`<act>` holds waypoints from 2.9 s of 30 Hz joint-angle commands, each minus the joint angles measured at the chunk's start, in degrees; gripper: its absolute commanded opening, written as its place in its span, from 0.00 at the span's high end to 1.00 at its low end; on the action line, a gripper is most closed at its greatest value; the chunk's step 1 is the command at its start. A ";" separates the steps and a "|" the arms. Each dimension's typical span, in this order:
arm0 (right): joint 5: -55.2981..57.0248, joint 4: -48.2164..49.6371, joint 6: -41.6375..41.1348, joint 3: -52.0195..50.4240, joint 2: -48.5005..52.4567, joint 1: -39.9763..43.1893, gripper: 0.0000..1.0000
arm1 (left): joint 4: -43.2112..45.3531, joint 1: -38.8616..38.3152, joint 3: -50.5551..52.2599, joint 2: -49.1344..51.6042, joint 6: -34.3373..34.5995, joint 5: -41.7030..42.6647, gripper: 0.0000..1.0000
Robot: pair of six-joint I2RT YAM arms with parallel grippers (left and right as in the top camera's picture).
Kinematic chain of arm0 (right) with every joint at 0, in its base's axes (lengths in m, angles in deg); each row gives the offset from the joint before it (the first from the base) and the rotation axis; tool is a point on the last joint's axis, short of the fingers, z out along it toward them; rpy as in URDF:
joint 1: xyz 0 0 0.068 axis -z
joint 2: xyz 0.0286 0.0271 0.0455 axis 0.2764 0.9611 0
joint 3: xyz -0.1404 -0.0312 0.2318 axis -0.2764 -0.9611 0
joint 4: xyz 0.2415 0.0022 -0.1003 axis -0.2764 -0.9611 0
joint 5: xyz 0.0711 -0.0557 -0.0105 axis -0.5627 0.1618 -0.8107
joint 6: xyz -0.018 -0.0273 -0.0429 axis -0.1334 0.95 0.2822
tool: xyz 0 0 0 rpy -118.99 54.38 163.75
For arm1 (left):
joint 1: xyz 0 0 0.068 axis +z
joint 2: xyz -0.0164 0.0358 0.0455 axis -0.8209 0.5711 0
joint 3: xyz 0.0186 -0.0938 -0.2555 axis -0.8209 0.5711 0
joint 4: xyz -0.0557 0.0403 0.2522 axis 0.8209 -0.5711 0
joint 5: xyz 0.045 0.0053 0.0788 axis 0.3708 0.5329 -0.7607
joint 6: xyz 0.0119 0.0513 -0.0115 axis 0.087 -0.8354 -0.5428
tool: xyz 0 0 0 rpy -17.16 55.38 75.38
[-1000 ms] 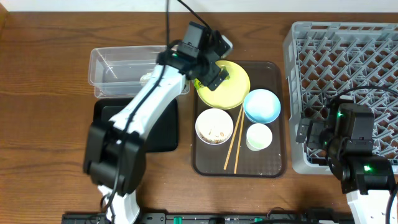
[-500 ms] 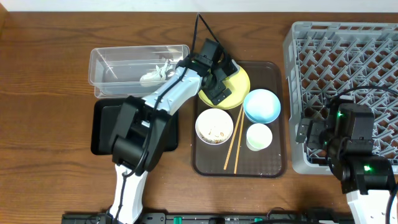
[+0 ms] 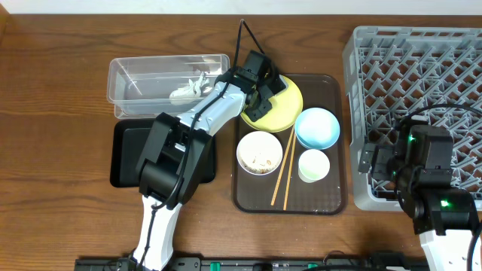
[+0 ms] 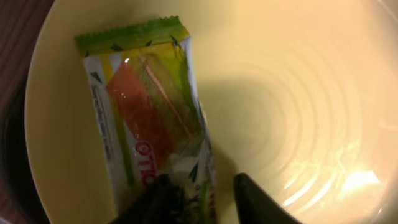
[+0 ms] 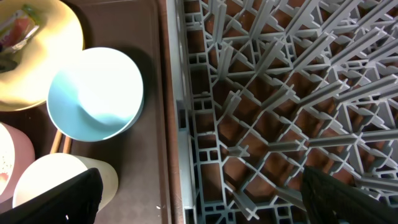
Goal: Sort waste into correct bins and load items into the dishwasher rack
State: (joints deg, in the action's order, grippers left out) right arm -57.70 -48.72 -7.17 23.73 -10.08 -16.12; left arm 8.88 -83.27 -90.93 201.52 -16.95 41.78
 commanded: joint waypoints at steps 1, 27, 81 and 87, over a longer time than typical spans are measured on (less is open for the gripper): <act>0.13 -0.17 -0.04 1.27 0.07 0.44 0.01 | -0.17 -0.35 -0.85 0.50 -0.22 -0.63 0.72; 0.11 -0.17 -0.04 1.27 0.07 0.44 0.01 | -6.14 14.60 -0.66 -21.84 34.25 -2.38 0.93; 0.09 -0.20 -0.28 1.27 0.07 0.44 0.01 | -20.59 -11.78 6.58 -15.63 50.27 6.88 0.27; 0.07 -0.24 -0.28 1.27 0.07 0.44 0.01 | -15.04 -14.32 6.58 -12.02 50.84 6.78 0.34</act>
State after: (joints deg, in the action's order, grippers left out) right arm -57.72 -48.87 -7.17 23.73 -10.04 -16.12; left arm -7.40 -96.40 -84.63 188.14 32.01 49.52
